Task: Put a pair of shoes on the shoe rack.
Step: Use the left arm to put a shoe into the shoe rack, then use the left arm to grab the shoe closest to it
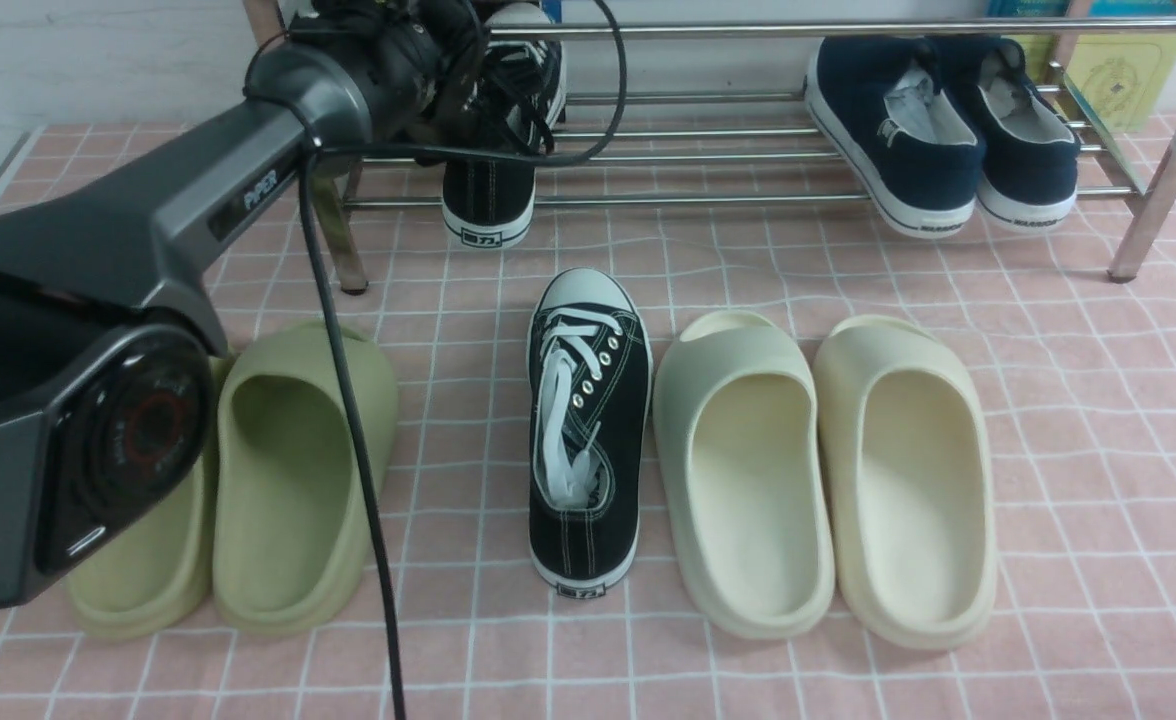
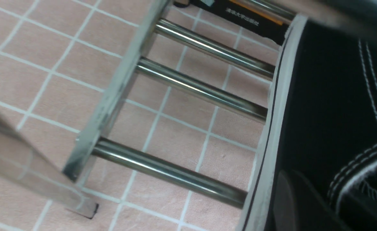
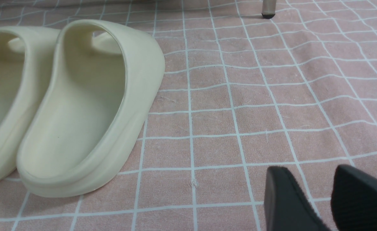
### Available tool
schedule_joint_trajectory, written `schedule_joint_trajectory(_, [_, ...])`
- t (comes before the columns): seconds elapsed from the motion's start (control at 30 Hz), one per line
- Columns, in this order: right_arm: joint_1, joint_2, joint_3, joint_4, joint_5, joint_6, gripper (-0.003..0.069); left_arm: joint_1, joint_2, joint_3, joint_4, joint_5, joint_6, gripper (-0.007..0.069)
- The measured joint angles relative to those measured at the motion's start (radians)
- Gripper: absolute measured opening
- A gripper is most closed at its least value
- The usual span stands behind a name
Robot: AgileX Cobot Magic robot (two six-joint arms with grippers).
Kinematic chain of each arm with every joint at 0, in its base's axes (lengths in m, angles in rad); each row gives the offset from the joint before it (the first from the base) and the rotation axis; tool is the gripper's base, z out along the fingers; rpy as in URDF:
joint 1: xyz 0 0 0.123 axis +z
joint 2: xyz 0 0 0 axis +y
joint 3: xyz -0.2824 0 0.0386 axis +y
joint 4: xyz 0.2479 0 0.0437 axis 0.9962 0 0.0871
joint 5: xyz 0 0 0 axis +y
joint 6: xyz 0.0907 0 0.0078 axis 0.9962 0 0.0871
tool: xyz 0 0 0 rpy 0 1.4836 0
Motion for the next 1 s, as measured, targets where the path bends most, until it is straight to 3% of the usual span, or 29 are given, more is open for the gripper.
schedule_joint_trajectory(0.1, [0.000, 0.000, 0.000, 0.000, 0.000, 0.000, 0.0237, 0.000, 0.012, 0.000, 0.006, -0.010, 0.000, 0.0123])
schedule_joint_trajectory(0.23, [0.000, 0.000, 0.000, 0.000, 0.000, 0.000, 0.0237, 0.000, 0.013, -0.007, 0.008, -0.009, -0.001, 0.0292])
schedule_joint_trajectory(0.37, [0.000, 0.000, 0.000, 0.000, 0.000, 0.000, 0.0237, -0.001, -0.016, -0.008, -0.031, 0.047, 0.062, 0.0364])
schedule_joint_trajectory(0.5, [0.000, 0.000, 0.000, 0.000, 0.000, 0.000, 0.0237, -0.001, -0.084, -0.008, -0.144, 0.169, 0.255, 0.0366])
schedule_joint_trajectory(0.6, [0.000, 0.000, 0.000, 0.000, 0.000, 0.000, 0.0237, -0.001, -0.139, -0.013, -0.275, 0.313, 0.466, 0.0340])
schedule_joint_trajectory(0.8, [0.000, 0.000, 0.000, 0.000, 0.000, 0.000, 0.0237, -0.001, -0.187, -0.015, -0.491, 0.555, 0.741, 0.0286])
schedule_joint_trajectory(1.0, [0.000, 0.000, 0.000, 0.000, 0.000, 0.000, 0.0237, -0.063, -0.303, 0.118, -0.574, 0.566, 0.837, 0.0270])
